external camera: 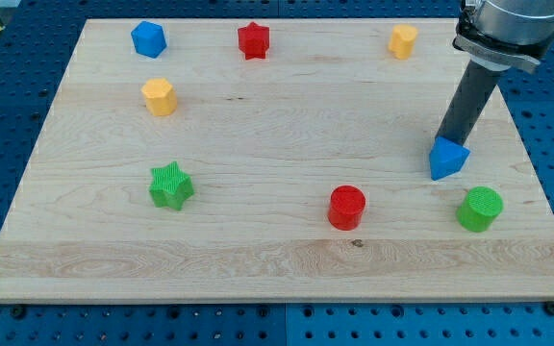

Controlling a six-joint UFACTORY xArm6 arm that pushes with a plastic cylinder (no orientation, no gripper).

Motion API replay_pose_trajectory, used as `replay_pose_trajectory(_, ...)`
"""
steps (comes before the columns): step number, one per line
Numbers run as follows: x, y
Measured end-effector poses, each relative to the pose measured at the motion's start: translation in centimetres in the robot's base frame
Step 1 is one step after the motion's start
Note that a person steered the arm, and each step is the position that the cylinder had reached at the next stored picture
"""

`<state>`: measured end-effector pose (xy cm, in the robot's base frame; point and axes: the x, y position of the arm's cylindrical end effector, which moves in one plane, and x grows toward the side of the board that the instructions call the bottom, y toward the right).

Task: Push the blue triangle towards up a bit

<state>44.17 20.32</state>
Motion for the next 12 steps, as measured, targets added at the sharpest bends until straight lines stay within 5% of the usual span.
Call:
replay_pose_trajectory(4,0.0,4.4)
replay_pose_trajectory(6,5.4,4.5)
replay_pose_trajectory(10,-1.6,-7.6)
replay_pose_trajectory(12,-6.1,-7.8)
